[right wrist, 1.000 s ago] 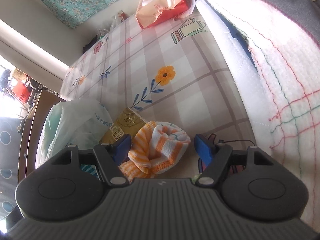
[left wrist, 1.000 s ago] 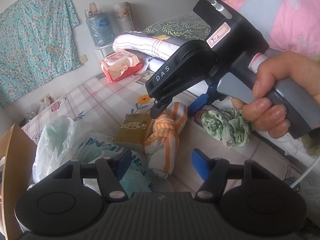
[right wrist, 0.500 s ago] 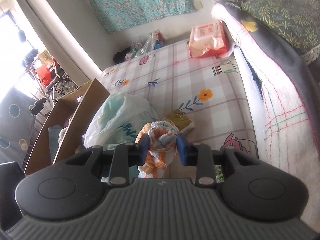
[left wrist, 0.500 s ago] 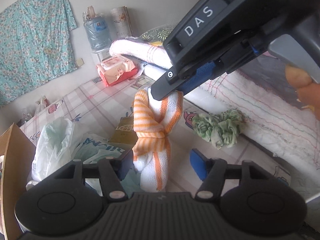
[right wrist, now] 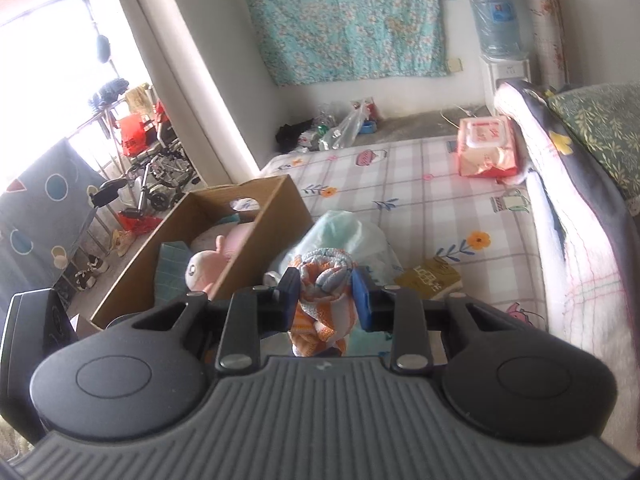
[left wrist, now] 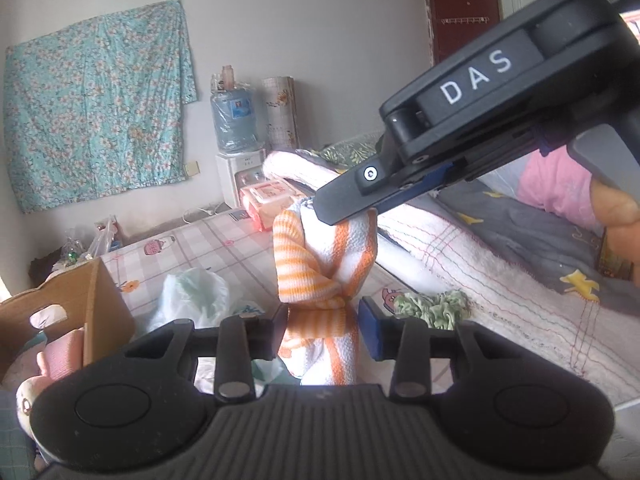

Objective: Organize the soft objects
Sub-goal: 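Move the right tool to the orange-striped cloth bundle and close on it, then carry the striped bundle into the box with the right tool and open it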

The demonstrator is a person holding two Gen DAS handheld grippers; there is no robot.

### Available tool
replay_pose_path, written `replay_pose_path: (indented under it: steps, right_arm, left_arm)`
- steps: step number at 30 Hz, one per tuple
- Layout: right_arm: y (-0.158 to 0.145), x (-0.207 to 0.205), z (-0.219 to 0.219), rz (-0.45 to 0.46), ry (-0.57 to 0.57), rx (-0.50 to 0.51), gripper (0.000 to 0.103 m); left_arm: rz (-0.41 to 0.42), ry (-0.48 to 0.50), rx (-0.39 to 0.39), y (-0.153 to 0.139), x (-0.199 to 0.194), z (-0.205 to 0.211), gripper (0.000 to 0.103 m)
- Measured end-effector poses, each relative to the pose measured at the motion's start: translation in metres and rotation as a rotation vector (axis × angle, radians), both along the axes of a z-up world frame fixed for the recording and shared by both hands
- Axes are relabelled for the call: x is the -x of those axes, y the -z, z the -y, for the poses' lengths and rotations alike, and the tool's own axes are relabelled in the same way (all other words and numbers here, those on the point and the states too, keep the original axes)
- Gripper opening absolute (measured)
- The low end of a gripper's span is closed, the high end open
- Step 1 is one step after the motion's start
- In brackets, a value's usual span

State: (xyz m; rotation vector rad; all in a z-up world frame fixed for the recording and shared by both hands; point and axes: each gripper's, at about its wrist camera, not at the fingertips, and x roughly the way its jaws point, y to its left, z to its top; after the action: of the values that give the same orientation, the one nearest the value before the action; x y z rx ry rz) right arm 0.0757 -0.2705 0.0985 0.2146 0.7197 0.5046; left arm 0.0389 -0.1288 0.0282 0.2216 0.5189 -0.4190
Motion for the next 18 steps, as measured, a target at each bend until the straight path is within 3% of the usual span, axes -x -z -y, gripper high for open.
replay_pose_path:
  steps: [2,3,9,14,18]
  right_arm:
    - [-0.015,0.007,-0.02,0.023,-0.051,-0.014,0.026]
    - [-0.022,0.009,-0.031,0.031,-0.082,-0.025,0.015]
    - [-0.046,0.003,-0.119,0.051,-0.269,-0.088,0.015]
    - [-0.048,-0.019,-0.204,-0.03,-0.418,-0.164,0.015]
    - [-0.035,-0.049,-0.275,-0.169,-0.5,-0.225,0.015]
  left_arm:
    - [0.019,-0.039,0.024,-0.012,0.011,-0.021,0.039]
    - [0.023,-0.064,0.029,-0.017,0.015,-0.031,0.039]
    - [0.034,-0.242,0.076,-0.039,0.032,-0.105,0.037]
    - [-0.01,-0.409,0.111,-0.051,0.033,-0.178,0.035]
    - [-0.095,-0.498,0.111,-0.054,0.028,-0.24,0.035]
